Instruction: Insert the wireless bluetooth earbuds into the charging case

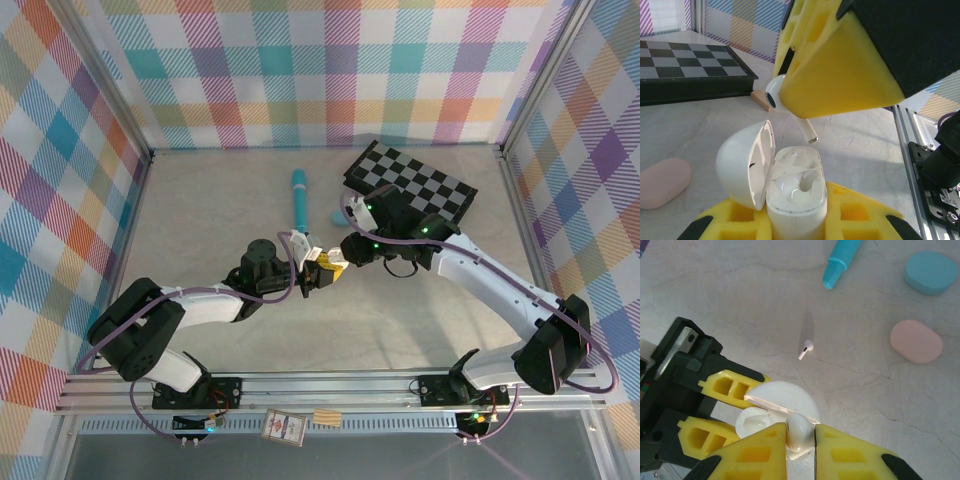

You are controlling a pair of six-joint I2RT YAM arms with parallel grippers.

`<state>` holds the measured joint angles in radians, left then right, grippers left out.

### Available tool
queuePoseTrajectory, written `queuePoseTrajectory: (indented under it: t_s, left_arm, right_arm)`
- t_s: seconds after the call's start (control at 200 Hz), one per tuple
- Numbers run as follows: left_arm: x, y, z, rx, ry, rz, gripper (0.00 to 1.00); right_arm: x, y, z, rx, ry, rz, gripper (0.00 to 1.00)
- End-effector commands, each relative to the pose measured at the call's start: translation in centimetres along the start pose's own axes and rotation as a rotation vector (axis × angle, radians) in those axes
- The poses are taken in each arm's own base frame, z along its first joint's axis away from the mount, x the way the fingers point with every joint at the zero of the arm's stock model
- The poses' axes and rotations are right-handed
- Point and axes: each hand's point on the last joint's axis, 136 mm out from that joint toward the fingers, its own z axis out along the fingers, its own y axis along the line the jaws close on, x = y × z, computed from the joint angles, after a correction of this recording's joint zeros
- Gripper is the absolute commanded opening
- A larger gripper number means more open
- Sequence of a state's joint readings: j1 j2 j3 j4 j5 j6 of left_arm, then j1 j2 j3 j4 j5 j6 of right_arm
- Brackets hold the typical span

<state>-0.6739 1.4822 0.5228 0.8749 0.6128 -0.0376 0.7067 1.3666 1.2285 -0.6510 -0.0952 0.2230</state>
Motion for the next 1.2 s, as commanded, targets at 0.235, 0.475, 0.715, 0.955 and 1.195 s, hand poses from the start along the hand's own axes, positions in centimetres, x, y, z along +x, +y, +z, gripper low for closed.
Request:
queuePoseTrajectory:
  t_s: [0.235,0.475,0.715,0.955,1.195]
  left_arm:
    - [-2.3,-0.9,0.4,0.037,-0.068,0.030,0.00]
    - [-2.8,-0.3,0.4,0.003,-0.083,-0.001,0.00]
    - [-2.9,0.1,0.6,-0.012,-0.083,-0.009,0.00]
    - [-3.1,0.0,0.5,-0.012,-0.084,-0.003,0.00]
    - [-3.5,0.2,0.4,-0.025,-0.094,0.014,0.00]
  right_arm:
    - [0.1,0.5,1.3,-0.039,-0.002,-0.005,0.18]
    - [0.7,0.4,1.6,-0.043,0.010,0.000,0.18]
    - [0.9,1.3,1.5,-0.095,0.016,0.003,0.19]
    - [1.7,1.6,1.7,-0.125,0.042,0.003,0.19]
    - [2.4,2.6,0.9,-0.184,0.043,-0.016,0.20]
